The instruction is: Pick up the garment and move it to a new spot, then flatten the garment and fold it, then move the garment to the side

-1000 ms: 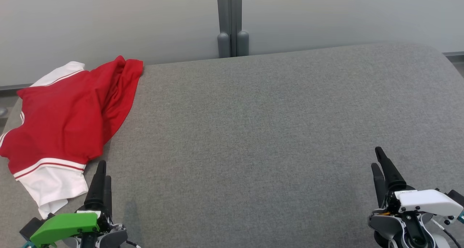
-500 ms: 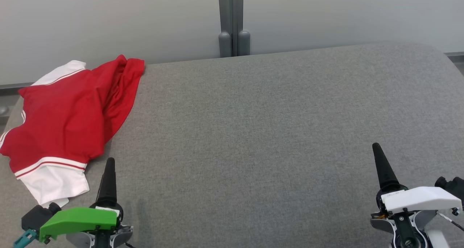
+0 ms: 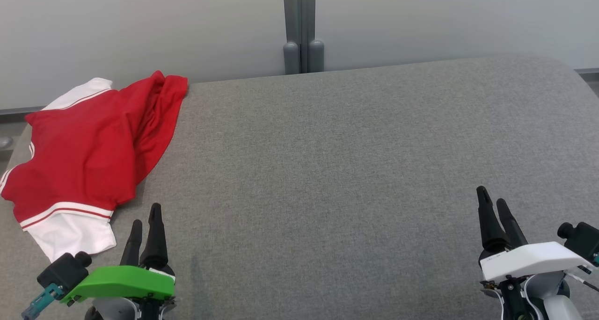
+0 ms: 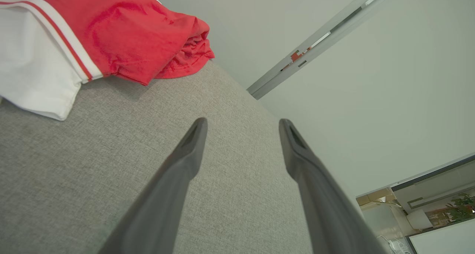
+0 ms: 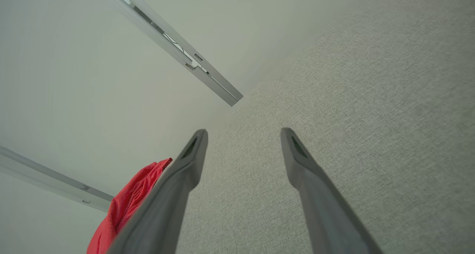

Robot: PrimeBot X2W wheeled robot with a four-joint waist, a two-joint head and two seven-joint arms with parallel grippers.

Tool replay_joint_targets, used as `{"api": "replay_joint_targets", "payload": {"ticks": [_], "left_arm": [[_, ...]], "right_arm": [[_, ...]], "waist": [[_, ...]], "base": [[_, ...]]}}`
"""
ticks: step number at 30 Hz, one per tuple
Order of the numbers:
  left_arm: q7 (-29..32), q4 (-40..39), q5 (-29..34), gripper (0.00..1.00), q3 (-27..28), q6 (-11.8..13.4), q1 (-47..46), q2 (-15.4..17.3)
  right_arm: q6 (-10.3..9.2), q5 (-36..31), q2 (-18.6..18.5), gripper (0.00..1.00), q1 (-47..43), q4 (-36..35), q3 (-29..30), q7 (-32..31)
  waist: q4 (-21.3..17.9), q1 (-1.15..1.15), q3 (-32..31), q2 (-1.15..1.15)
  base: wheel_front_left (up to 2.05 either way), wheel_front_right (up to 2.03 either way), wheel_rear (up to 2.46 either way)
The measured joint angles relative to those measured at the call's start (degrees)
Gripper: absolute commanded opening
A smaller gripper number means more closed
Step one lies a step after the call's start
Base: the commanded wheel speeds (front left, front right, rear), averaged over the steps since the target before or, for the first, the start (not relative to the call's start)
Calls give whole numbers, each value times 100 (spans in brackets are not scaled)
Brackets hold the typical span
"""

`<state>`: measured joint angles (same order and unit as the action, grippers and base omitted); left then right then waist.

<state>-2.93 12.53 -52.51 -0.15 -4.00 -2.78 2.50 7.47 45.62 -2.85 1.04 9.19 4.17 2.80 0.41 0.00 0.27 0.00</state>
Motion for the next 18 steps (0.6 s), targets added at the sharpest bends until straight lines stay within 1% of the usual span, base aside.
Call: {"api": "replay_joint_targets", "payload": {"ticks": [11,18], "left_arm": [[-208,-85,1029,100,-216,129,47,103],[-328,-92,1522,100,-370,244,99,179]], "right_arm": [[0,-917,-48,100,-48,5,-12,212],[1,-1505,-122,100,-46,-22,-45,338]], "waist": [[8,0,1,0],[19,0,2,0]], "base": [[0,0,0],[0,0,0]]}}
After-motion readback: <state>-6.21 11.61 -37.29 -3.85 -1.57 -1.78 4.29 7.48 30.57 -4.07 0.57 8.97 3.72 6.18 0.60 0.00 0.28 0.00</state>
